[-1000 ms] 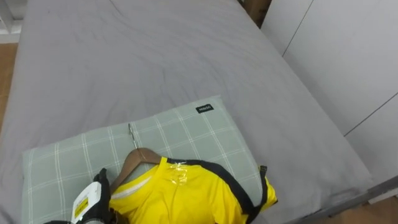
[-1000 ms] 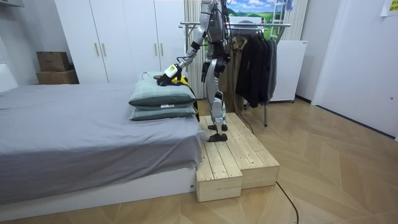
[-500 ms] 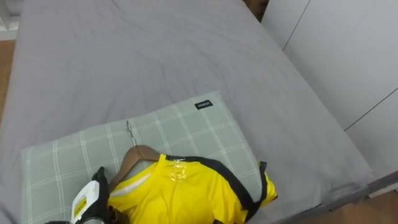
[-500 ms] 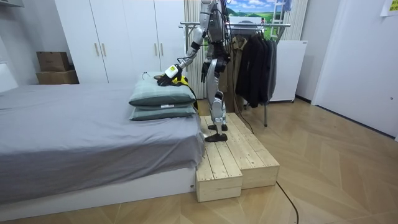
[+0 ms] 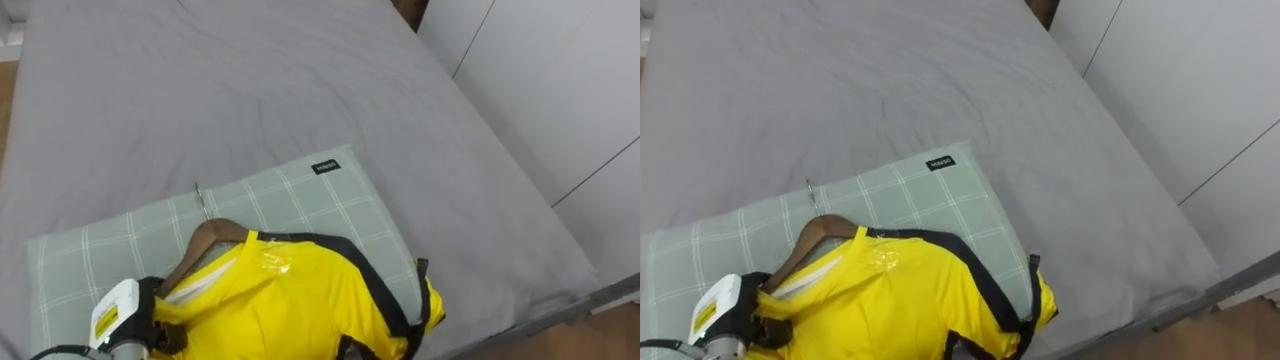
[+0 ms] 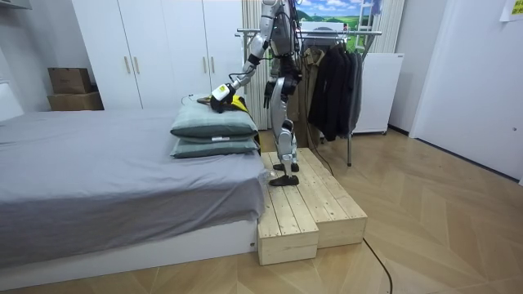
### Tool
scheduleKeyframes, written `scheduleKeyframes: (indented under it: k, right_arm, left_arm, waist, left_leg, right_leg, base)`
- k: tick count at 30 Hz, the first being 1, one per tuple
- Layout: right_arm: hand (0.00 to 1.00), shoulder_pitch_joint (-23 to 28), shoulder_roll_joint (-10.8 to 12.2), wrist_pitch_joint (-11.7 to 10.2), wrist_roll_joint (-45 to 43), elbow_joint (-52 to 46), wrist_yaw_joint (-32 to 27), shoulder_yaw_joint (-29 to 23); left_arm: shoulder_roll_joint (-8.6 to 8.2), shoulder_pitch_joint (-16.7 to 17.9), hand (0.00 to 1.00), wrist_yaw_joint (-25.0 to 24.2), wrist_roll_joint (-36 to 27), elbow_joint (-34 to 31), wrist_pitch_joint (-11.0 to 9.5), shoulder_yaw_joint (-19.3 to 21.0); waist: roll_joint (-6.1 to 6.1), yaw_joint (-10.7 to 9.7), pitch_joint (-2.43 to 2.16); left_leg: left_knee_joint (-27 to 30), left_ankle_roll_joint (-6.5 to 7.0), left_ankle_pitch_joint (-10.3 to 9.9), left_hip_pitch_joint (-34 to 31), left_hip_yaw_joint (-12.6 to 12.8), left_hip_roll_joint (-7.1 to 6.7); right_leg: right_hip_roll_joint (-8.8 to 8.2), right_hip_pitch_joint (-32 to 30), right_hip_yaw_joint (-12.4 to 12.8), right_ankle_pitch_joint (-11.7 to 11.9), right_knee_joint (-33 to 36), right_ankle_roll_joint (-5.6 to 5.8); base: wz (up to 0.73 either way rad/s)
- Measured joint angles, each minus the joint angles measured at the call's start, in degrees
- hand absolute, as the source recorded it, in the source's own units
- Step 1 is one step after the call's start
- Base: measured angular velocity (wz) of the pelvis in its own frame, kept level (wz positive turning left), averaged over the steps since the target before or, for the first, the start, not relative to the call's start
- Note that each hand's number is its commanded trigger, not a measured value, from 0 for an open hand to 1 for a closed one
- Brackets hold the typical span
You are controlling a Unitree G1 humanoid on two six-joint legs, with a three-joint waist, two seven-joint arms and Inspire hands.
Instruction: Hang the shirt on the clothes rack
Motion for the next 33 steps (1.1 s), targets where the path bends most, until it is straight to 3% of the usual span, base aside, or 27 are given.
scheduleKeyframes:
  k: [11, 25, 30, 33]
  right_arm:
    - [0.00, -0.1, 0.0, 0.0, 1.7, 0.1, 0.0, 1.2]
    - [0.00, -0.6, -0.1, -0.1, 2.1, 0.6, 0.6, 2.1]
    - [0.00, -0.7, -0.2, -0.9, 0.7, 1.1, 1.2, 1.4]
    - [0.00, -0.4, -0.8, -1.3, 0.6, 1.7, 1.0, -0.1]
  left_arm:
    - [-1.04, 0.0, 1.00, -1.4, -2.2, 1.0, 0.6, -1.2]
    - [-1.63, 0.1, 1.00, -1.3, -3.1, 1.0, 0.9, -1.1]
    - [-2.59, 0.8, 1.00, -1.1, -2.7, 0.9, 0.9, -0.7]
    - [-3.11, 1.6, 1.00, -0.8, -2.7, 0.9, 0.8, -0.7]
  waist:
    - [0.32, 0.1, 0.22]
    - [0.76, 0.2, 0.10]
    - [2.10, 0.2, -0.04]
    - [3.53, 0.3, -0.33]
  left_leg:
    - [0.0, 0.00, 0.0, -0.1, -0.1, 0.05]
    - [0.0, 0.00, 0.0, -0.1, -0.1, 0.01]
    - [-0.2, 0.01, 0.0, 0.1, -0.3, -0.42]
    - [-0.9, 0.15, 0.1, 0.9, -0.3, -0.70]
  right_leg:
    - [0.02, 0.0, -0.2, 0.0, 0.1, 0.00]
    - [-0.12, 0.0, -0.7, 0.0, 0.1, 0.00]
    - [-0.22, 0.2, -0.8, 0.0, 0.0, 0.01]
    - [-0.33, 0.5, -0.7, 0.0, 0.0, 0.01]
  base:
    - [0.00]
    - [0.00]
    - [0.00]
    - [-0.02]
